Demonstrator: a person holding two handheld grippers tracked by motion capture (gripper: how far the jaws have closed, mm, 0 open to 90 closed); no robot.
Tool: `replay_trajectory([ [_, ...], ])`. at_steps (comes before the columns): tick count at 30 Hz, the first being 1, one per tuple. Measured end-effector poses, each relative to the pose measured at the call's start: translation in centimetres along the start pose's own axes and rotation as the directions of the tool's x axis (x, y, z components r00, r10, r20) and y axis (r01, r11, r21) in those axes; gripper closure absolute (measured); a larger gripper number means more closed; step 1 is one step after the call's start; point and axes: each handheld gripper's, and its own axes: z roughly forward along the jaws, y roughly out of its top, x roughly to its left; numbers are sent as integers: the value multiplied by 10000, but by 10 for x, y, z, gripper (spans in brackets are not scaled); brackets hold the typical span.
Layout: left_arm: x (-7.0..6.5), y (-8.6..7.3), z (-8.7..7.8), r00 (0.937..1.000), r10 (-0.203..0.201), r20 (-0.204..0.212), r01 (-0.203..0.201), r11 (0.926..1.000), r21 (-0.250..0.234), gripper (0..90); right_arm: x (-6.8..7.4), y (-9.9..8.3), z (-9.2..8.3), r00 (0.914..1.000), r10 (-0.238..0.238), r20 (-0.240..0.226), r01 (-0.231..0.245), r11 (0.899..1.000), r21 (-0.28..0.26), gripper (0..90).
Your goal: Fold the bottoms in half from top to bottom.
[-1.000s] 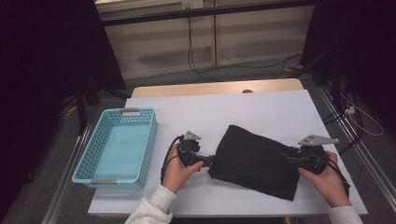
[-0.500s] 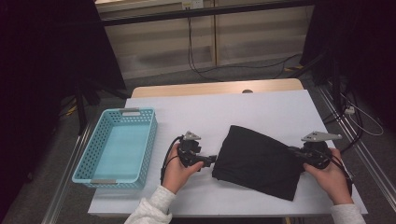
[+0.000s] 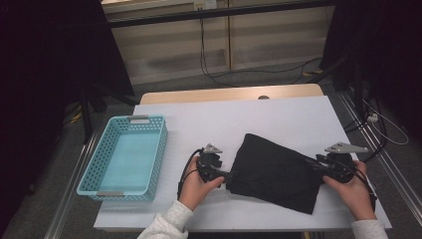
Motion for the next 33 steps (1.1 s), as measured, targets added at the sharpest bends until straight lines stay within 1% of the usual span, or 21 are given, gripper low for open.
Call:
replay_trajectory([
  [2, -3, -1, 2, 9998, 139, -144, -139, 9999, -2, 230, 1, -1, -1, 9998, 189, -63, -191, 9995, -237, 414],
  [3, -5, -1, 2, 10000, 89, -39, -89, 10000, 45, 235, 1, -1, -2, 9995, 294, -120, -297, 9992, -273, 396],
  [5, -10, -1, 2, 9998, 25, 208, -28, 9998, 173, 281, 2, -4, -3, 9991, 407, -153, -412, 9986, -327, 366],
  [6, -13, -2, 3, 9998, 111, 166, -115, 9997, 226, 297, 2, -5, -4, 9986, 498, -179, -504, 9981, -358, 361],
  [7, -16, -3, 3, 9996, 284, 16, -284, 9993, 253, 319, 1, -6, -6, 9980, 596, -191, -603, 9973, -410, 357],
  [8, -18, -3, 3, 9993, 356, -71, -354, 9990, 285, 357, 1, -6, -7, 9977, 657, -165, -665, 9967, -463, 348],
  [10, -21, -5, 3, 9997, 189, 180, -194, 9993, 316, 477, 0, -7, -9, 9974, 718, -73, -721, 9960, -522, 337],
  [13, -25, -6, 3, 9999, 116, 25, -117, 9993, 357, 549, 2, -7, -10, 9979, 648, -76, -651, 9965, -515, 334],
  [15, -25, -6, 3, 9998, -165, 77, 162, 9989, 430, 681, 4, -6, -10, 9982, 598, -72, -601, 9968, -533, 327],
  [17, -24, -5, 3, 9992, -380, 99, 375, 9981, 495, 735, 6, -4, -10, 9987, 507, -19, -507, 9969, -594, 325],
  [18, -24, -5, 4, 9976, -632, 277, 615, 9965, 570, 784, 7, -4, -10, 9989, 477, 4, -476, 9970, -614, 319],
  [19, -23, -5, 4, 9960, -815, 367, 793, 9953, 561, 808, 7, -3, -9, 9990, 447, -33, -448, 9971, -623, 311],
  [21, -23, -4, 4, 9953, -877, 419, 850, 9944, 631, 835, 8, -4, -7, 9989, 453, -77, -457, 9970, -628, 303],
  [22, -21, -3, 3, 9940, -996, 460, 960, 9926, 744, 842, 8, -3, -6, 9991, 420, -76, -424, 9971, -624, 279],
  [24, -14, -1, -1, 9909, -1219, 578, 1158, 9883, 993, 854, 9, -2, -5, 9998, 213, -64, -217, 9976, -662, 270],
  [26, -5, 1, -6, 9877, -1419, 657, 1344, 9851, 1069, 857, 10, -1, -5, 9996, 251, -158, -262, 9968, -752, 263],
  [27, 0, 1, -9, 9882, -1386, 650, 1302, 9842, 1201, 857, 10, 0, -5, 9995, 240, -186, -254, 9965, -802, 255],
  [28, 6, 2, -12, 9873, -1445, 661, 1353, 9827, 1267, 857, 10, 1, -5, 9994, 233, -241, -252, 9964, -808, 242],
  [29, 10, 2, -15, 9875, -1455, 606, 1369, 9824, 1267, 858, 11, 1, -5, 9994, 207, -285, -231, 9962, -843, 232],
  [31, 21, 4, -21, 9884, -1440, 491, 1361, 9811, 1378, 857, 11, 2, -4, 9985, 305, -464, -342, 9961, -807, 226],
  [33, 31, 6, -28, 9891, -1421, 383, 1345, 9785, 1562, 857, 13, 3, -1, 9982, 183, -576, -230, 9963, -832, 225],
])
